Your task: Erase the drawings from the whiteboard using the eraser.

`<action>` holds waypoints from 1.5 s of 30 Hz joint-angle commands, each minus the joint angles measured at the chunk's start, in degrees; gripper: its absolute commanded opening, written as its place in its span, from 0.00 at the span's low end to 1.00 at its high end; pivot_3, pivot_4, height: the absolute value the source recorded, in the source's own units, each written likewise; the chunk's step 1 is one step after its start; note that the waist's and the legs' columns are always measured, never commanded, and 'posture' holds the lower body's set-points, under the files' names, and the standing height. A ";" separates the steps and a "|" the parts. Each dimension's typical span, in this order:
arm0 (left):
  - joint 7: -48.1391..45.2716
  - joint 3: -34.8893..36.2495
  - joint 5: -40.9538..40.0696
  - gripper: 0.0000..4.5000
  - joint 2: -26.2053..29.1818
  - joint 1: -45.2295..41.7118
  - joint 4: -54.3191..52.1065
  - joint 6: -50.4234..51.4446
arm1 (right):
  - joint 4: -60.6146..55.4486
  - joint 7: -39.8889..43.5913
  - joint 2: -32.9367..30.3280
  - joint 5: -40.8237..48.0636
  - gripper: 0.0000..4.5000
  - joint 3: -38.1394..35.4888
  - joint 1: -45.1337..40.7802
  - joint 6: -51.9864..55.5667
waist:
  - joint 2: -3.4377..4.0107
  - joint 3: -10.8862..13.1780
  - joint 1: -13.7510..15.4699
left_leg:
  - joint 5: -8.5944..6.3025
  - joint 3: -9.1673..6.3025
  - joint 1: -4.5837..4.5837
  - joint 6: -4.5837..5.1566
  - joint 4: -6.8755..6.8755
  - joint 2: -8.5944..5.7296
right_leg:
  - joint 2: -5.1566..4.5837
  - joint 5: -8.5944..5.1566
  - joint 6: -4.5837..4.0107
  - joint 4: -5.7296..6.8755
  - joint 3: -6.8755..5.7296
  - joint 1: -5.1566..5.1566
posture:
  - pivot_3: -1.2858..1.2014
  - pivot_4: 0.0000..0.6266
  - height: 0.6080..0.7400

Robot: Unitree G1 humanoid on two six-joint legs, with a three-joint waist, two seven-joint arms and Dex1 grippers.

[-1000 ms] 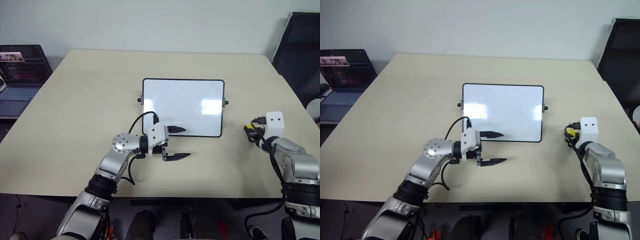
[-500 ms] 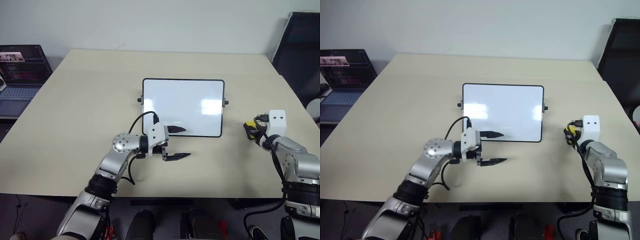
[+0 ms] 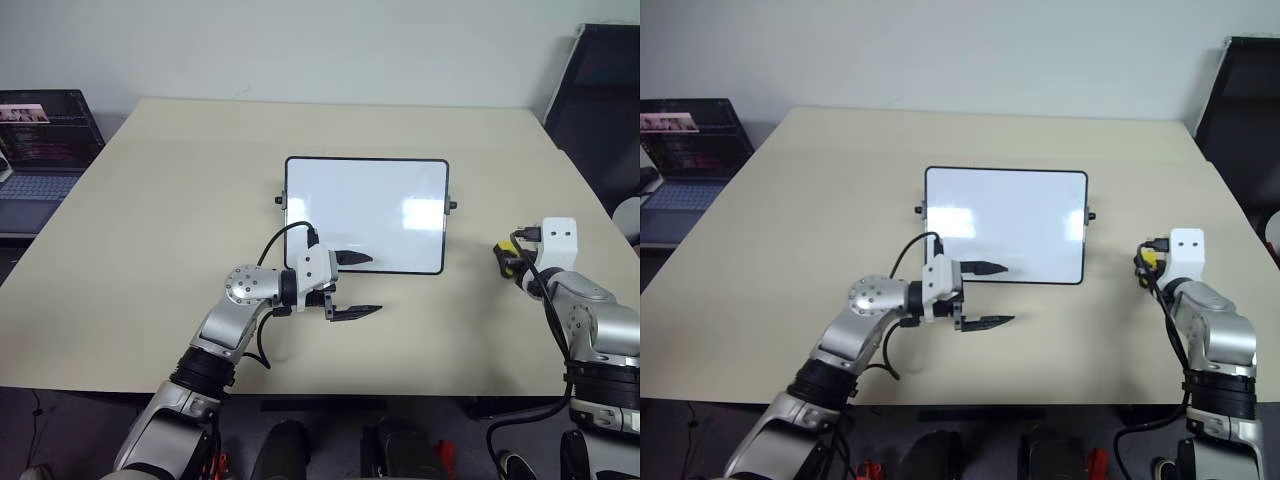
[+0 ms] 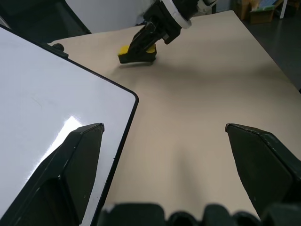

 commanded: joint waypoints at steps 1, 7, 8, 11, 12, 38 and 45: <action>0.13 0.59 0.05 1.00 -0.48 -1.05 -0.70 -1.11 | -1.97 0.94 -1.66 -1.36 0.26 1.27 -0.94 -2.18 | 0.00 0.00 -0.02 | 0.00 0.00 0.00 0.00 0.00 0.00 | 0.00 0.00 0.00 0.00 0.00 0.00 | 0.52 0.24 1.00; 0.20 0.73 0.12 1.00 -0.41 -1.10 -0.69 -1.23 | -2.98 0.51 0.42 0.99 0.26 -0.07 -0.04 2.40 | 0.05 0.00 0.08 | 0.00 -0.05 -0.01 0.00 0.00 0.01 | 0.00 0.00 -0.01 0.01 0.02 0.01 | 0.52 0.24 1.00; 0.23 0.75 0.13 1.00 -0.39 -1.07 -0.68 -1.24 | -3.07 0.42 0.35 0.79 0.26 -0.21 -0.51 2.24 | 0.07 -0.01 0.01 | 0.00 -0.02 -0.01 0.00 0.00 -0.01 | -0.01 0.01 -0.01 0.03 0.01 0.00 | 0.52 0.24 1.00; 0.19 0.59 0.14 1.00 -0.43 -0.64 -0.99 -1.26 | -2.79 0.10 0.34 1.42 0.26 -1.50 -2.15 0.31 | 0.08 -0.01 -0.05 | 0.00 0.00 0.01 0.00 0.03 -0.01 | -0.01 0.04 0.04 0.02 0.05 0.00 | 0.52 0.24 1.00; 0.17 0.55 0.11 1.00 -0.47 -0.57 -1.04 -1.25 | -2.70 -0.01 0.53 1.77 0.26 -2.12 -2.67 -0.51 | 0.08 -0.02 -0.04 | 0.00 0.01 0.01 0.00 0.03 -0.02 | -0.01 0.04 0.04 0.03 0.02 0.00 | 0.52 0.24 1.00; -0.18 0.60 0.58 1.00 -1.05 -1.37 0.64 -1.88 | -5.67 -1.08 -0.84 0.14 0.26 -1.19 -1.48 -6.40 | 0.09 -0.02 0.03 | 0.00 0.00 0.00 0.00 0.01 0.00 | 0.00 0.03 0.03 0.02 0.02 0.00 | 0.52 0.24 1.00; -0.28 0.47 0.58 1.00 -1.52 -1.59 0.87 -1.84 | -5.53 1.44 -2.97 2.48 0.26 -0.87 -3.31 4.12 | 0.09 -0.02 0.04 | 0.00 0.00 0.00 0.00 0.02 0.00 | 0.00 0.03 0.03 0.02 0.02 0.00 | 0.52 0.24 1.00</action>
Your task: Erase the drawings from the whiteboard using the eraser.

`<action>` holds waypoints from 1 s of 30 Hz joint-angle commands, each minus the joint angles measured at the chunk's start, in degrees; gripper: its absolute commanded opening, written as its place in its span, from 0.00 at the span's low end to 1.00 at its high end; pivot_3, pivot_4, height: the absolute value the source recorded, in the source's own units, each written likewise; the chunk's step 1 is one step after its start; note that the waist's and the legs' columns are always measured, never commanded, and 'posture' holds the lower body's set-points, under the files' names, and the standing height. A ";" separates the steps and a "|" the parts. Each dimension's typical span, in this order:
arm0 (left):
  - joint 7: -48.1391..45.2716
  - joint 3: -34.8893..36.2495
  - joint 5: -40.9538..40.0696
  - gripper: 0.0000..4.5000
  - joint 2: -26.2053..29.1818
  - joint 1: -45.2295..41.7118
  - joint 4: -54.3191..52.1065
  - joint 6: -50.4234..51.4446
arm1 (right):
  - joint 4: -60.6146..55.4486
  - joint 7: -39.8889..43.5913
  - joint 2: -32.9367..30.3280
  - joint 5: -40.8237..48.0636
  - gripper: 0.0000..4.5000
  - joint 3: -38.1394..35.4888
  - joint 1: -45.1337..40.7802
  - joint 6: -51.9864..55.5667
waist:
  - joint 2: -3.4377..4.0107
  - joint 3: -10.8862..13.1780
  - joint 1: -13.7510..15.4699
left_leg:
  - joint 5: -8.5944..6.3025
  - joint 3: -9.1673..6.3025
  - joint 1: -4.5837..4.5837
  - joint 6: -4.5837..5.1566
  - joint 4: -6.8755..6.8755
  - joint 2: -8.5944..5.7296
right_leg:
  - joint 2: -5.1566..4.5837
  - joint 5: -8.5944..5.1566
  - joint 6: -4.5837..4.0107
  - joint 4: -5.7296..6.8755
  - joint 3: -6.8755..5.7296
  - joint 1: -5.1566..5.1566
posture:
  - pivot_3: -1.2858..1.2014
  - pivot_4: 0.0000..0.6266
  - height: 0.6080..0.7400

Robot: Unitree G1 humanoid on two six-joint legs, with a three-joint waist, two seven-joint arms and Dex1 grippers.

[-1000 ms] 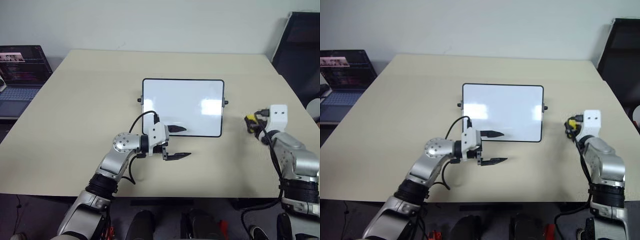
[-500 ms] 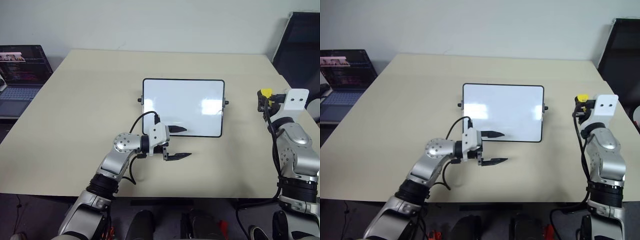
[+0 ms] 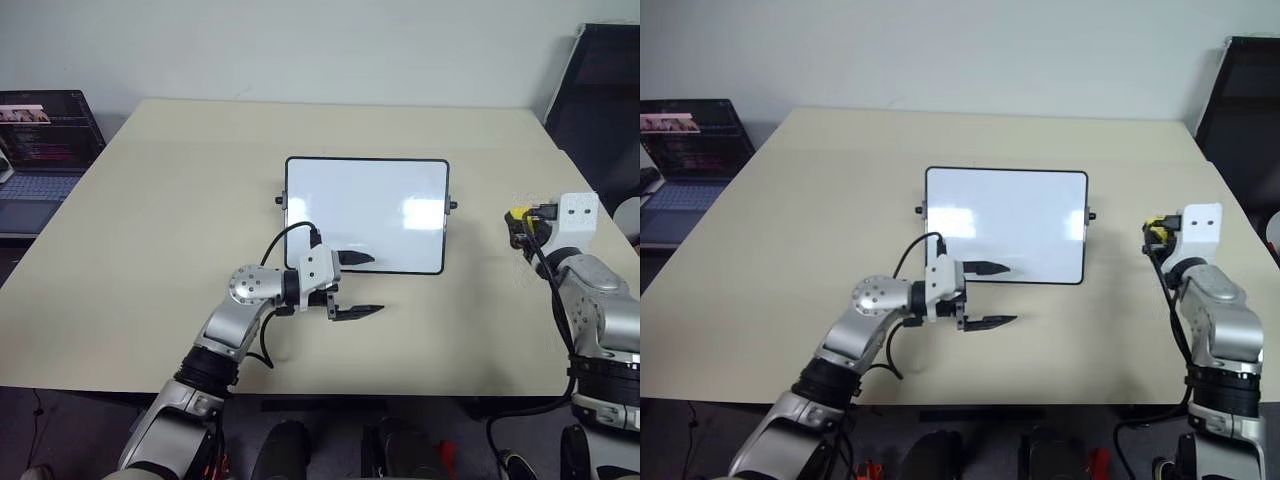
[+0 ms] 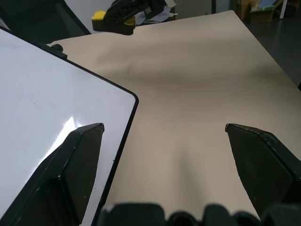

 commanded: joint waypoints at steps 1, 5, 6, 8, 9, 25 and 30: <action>-0.18 0.45 -0.16 1.00 -0.45 -0.96 -0.26 -1.27 | -2.26 1.05 -1.72 1.49 0.26 -0.14 -2.06 4.65 | 0.00 0.00 -0.02 | 0.00 0.00 0.00 0.00 0.00 0.00 | 0.00 0.00 0.00 0.00 0.00 0.00 | 0.52 0.24 1.00; -0.13 0.45 -0.17 1.00 -0.56 -0.90 -0.25 -1.29 | -1.84 1.99 -2.03 2.24 0.26 0.15 -2.38 9.20 | 0.00 0.00 -0.02 | 0.00 0.00 0.00 0.00 0.00 0.00 | 0.00 0.00 0.00 0.00 0.00 0.00 | 0.52 0.24 1.00; -0.12 0.46 -0.18 1.00 -0.58 -0.81 -0.27 -1.31 | -1.68 2.30 -2.13 2.33 0.26 0.35 -2.24 10.09 | 0.00 0.00 -0.02 | 0.00 0.00 0.00 0.00 0.00 0.00 | 0.00 0.00 0.00 0.00 0.00 0.00 | 0.52 0.24 1.00; -0.18 0.44 -0.12 1.00 -0.53 -0.59 -0.22 -1.44 | -1.61 2.66 -2.36 2.63 0.26 0.44 -1.91 11.46 | 0.00 0.00 0.01 | 0.00 -0.01 0.00 0.00 0.00 0.00 | 0.00 0.00 0.00 -0.01 -0.01 0.00 | 0.52 0.24 1.00; -0.21 0.47 -0.13 1.00 -0.51 -0.50 -0.19 -1.50 | -1.66 2.79 -2.52 2.70 0.26 0.41 -1.78 11.94 | 0.00 0.00 0.01 | 0.00 0.00 -0.01 0.00 0.00 0.00 | 0.00 0.00 0.00 -0.01 -0.01 0.00 | 0.52 0.24 1.00; -1.29 0.47 -0.05 1.00 -0.42 -0.70 0.94 -2.53 | -2.23 5.48 -5.24 2.64 0.26 0.62 0.25 14.49 | 0.00 0.00 -0.04 | 0.00 0.01 -0.01 0.00 0.00 -0.01 | 0.00 0.00 0.01 -0.02 0.00 0.00 | 0.52 0.24 1.00; -1.34 0.37 -0.12 1.00 -0.47 -0.72 0.50 -2.12 | -1.56 5.97 -5.55 2.50 0.32 0.59 0.19 14.74 | 0.00 0.00 -0.07 | 0.00 0.00 0.00 0.00 0.00 0.00 | 0.01 0.00 0.01 0.00 -0.01 0.00 | 0.52 0.24 1.00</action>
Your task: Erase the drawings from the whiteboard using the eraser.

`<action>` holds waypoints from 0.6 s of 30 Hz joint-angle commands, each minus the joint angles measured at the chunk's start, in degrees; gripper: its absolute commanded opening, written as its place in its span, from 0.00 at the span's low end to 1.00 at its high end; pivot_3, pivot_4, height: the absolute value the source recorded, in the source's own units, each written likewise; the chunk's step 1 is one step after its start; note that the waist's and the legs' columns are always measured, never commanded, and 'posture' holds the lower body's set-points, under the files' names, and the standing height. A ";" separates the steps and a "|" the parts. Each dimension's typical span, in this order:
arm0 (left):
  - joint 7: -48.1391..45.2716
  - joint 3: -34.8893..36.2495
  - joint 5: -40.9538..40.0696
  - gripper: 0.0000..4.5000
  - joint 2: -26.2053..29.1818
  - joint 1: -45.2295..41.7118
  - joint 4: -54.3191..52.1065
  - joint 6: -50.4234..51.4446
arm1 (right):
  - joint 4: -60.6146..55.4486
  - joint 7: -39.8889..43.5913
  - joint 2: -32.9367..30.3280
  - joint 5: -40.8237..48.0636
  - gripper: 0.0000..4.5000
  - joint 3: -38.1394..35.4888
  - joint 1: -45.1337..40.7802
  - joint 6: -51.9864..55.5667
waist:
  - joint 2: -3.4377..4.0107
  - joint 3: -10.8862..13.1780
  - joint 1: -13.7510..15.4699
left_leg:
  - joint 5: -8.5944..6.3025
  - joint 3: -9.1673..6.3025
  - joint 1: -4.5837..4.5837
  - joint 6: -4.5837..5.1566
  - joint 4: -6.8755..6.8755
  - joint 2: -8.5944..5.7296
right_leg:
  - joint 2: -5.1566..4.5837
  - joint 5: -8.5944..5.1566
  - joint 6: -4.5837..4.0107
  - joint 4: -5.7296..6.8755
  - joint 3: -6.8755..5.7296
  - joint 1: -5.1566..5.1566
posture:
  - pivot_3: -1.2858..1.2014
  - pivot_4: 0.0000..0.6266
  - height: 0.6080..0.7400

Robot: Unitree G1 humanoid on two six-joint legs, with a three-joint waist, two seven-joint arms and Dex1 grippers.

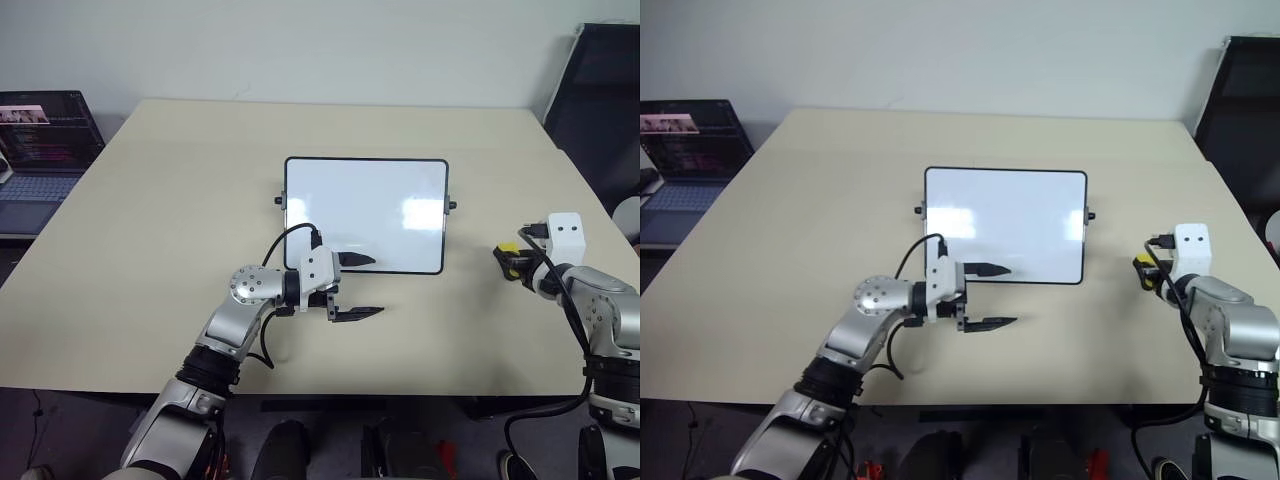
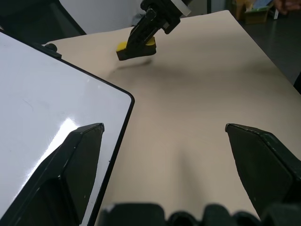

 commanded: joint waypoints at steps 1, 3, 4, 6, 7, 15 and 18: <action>-0.19 0.37 -0.22 1.00 -0.10 -0.54 -1.37 -0.78 | -1.61 0.85 -1.57 0.30 0.32 -0.46 -0.43 -0.14 | 0.00 0.00 0.01 | 0.00 0.00 0.00 0.00 0.00 0.00 | 0.00 0.00 0.00 -0.01 0.00 0.00 | 0.52 0.24 1.00; -0.21 0.37 -0.25 1.00 -0.03 -0.45 -1.55 -0.63 | -1.42 1.23 -1.65 0.48 0.32 -0.58 -0.54 -0.01 | 0.00 0.00 0.02 | 0.00 0.01 -0.01 0.00 0.00 -0.01 | 0.00 0.00 0.00 -0.01 0.01 0.00 | 0.52 0.24 1.00; -0.21 0.37 -0.27 1.00 0.00 -0.37 -1.68 -0.57 | -1.47 1.33 -1.64 0.50 0.32 -0.61 -0.55 0.06 | 0.00 0.00 0.02 | 0.00 0.00 -0.01 0.00 0.00 0.00 | 0.00 0.00 0.00 -0.01 0.00 0.00 | 0.52 0.24 1.00; -0.22 0.34 -0.27 1.00 0.06 -0.25 -1.85 -0.53 | -1.51 1.42 -1.48 0.58 0.32 -0.72 -0.68 0.26 | 0.00 0.00 0.02 | 0.00 0.00 0.00 0.00 0.00 0.00 | 0.00 0.00 0.00 -0.01 0.01 0.00 | 0.52 0.24 1.00; -0.19 0.31 -0.22 1.00 0.04 -0.25 -1.85 -0.53 | -1.47 1.60 -1.34 0.79 0.32 -0.80 -0.80 0.30 | 0.00 0.00 0.02 | 0.00 0.00 0.00 0.00 0.00 0.00 | 0.00 0.00 0.00 -0.01 0.00 0.00 | 0.52 0.24 1.00; -0.41 0.12 -0.24 1.00 0.05 -0.12 -2.07 -0.47 | 0.45 2.49 -2.28 1.38 0.32 -0.66 -2.80 4.56 | 0.00 0.00 0.02 | 0.00 0.00 0.00 0.00 0.00 -0.01 | 0.00 0.00 0.00 -0.01 0.01 0.00 | 0.52 0.24 1.00; -0.60 0.05 -0.25 1.00 0.04 -0.17 -2.00 -0.53 | 1.09 3.33 -2.69 2.33 0.26 -1.05 -4.20 7.28 | 0.00 0.00 -0.01 | 0.00 0.01 0.00 0.00 0.00 0.00 | 0.00 0.00 0.00 -0.01 0.01 0.00 | 0.52 0.24 1.00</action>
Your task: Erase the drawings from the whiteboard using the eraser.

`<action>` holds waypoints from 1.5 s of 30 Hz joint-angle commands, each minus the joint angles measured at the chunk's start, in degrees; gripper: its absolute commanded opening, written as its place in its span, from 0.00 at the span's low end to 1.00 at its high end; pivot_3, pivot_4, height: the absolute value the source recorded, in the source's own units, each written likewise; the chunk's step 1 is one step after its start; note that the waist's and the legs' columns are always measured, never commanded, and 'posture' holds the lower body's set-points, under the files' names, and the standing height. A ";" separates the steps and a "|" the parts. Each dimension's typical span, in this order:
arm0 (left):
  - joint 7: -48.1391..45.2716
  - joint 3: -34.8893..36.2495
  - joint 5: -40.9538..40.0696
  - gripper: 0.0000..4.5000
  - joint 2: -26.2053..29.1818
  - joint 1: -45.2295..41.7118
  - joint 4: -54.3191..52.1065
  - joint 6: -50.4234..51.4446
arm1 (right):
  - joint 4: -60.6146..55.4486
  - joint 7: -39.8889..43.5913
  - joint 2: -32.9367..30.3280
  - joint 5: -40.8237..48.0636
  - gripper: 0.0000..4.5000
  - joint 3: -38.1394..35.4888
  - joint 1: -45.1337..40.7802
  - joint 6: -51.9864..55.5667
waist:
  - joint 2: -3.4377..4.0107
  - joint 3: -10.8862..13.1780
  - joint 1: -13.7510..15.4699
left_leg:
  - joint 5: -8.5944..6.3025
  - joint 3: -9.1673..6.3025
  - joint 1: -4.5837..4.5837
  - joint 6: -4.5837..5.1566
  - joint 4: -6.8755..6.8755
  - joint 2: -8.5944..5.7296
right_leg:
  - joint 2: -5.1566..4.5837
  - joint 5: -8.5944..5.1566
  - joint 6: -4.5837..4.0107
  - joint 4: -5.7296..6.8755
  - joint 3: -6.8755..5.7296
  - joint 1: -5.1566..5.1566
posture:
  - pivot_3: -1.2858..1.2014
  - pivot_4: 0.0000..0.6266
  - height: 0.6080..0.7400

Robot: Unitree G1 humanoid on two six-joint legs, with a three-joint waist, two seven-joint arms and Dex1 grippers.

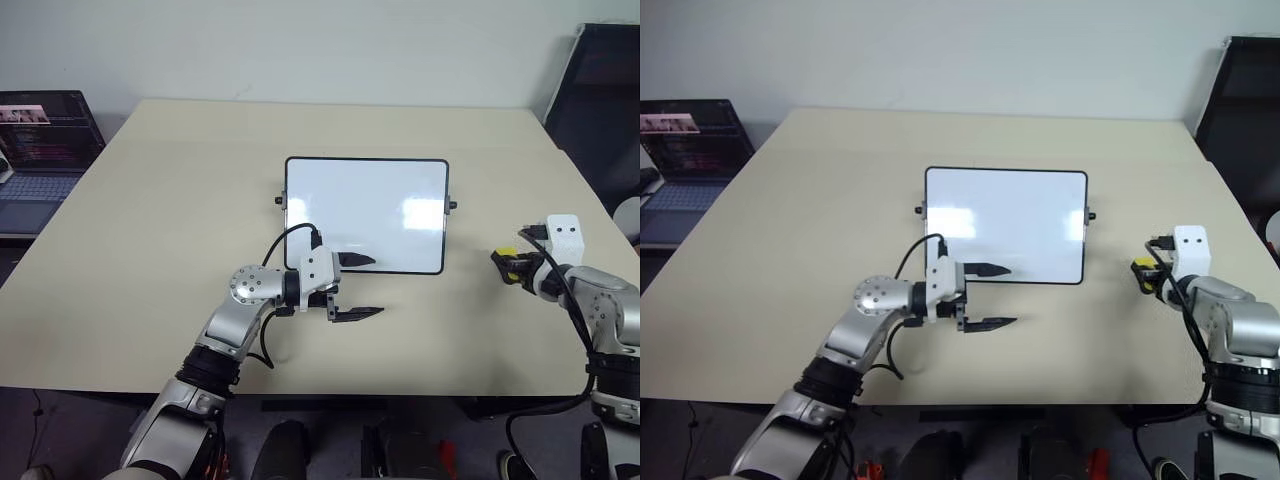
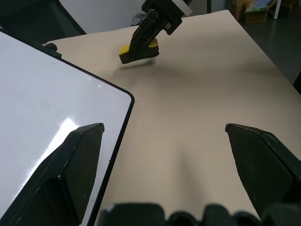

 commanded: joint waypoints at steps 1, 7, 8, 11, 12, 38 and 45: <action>-0.47 0.06 -0.22 1.00 -0.02 -0.24 -1.77 -0.70 | -0.13 1.01 -1.54 1.65 0.26 -1.07 -2.73 2.46 | 0.00 0.00 -0.01 | 0.00 0.00 0.00 0.00 0.00 0.00 | 0.00 0.00 0.00 0.00 0.00 0.00 | 0.52 0.24 1.00; -0.46 0.01 -0.09 1.00 -0.41 -0.57 -1.46 -0.84 | 5.11 4.01 -4.81 1.32 0.26 1.08 -6.14 1.84 | 0.00 0.00 0.07 | 0.00 0.00 -0.01 0.00 0.00 -0.01 | 0.00 0.00 0.00 -0.02 -0.01 0.00 | 0.52 0.24 1.00; -0.44 0.01 -0.08 1.00 -0.45 -0.56 -1.53 -0.80 | 5.96 4.46 -5.34 1.19 0.26 1.54 -6.55 1.58 | 0.00 0.00 0.07 | 0.00 0.00 -0.01 0.00 0.00 -0.01 | 0.00 0.00 0.00 -0.01 -0.01 0.00 | 0.52 0.24 1.00; -0.33 0.02 -0.03 1.00 -0.55 -0.56 -1.75 -0.64 | 7.58 5.67 -6.45 1.18 0.26 2.73 -7.35 1.37 | 0.00 0.00 0.04 | 0.00 -0.01 -0.01 0.00 -0.01 0.00 | 0.00 0.00 0.00 -0.02 -0.01 0.00 | 0.52 0.24 1.00; -0.28 0.04 -0.02 1.00 -0.56 -0.55 -1.81 -0.59 | 7.87 6.04 -6.73 1.14 0.26 3.09 -7.44 1.19 | 0.00 0.00 0.04 | 0.00 0.00 -0.01 0.00 -0.01 0.00 | 0.00 0.00 0.00 -0.02 -0.01 0.00 | 0.52 0.24 1.00; 0.08 0.14 0.11 1.00 -1.01 -0.71 -0.96 -0.74 | 7.65 -4.59 -1.32 -2.24 0.32 -0.86 -7.13 -7.78 | 0.00 0.00 0.09 | 0.00 -0.01 -0.02 0.00 -0.01 0.00 | -0.01 0.00 0.00 -0.02 0.00 0.00 | 0.52 0.24 1.00; 0.10 0.17 -0.04 1.00 -1.07 -0.81 -0.94 -0.39 | 1.17 -16.12 5.44 -4.58 0.32 -4.69 -4.66 -5.63 | 0.02 -0.01 0.01 | 0.00 -0.01 -0.01 0.00 0.00 0.01 | -0.01 0.00 0.00 0.01 0.01 -0.01 | 0.52 0.24 1.00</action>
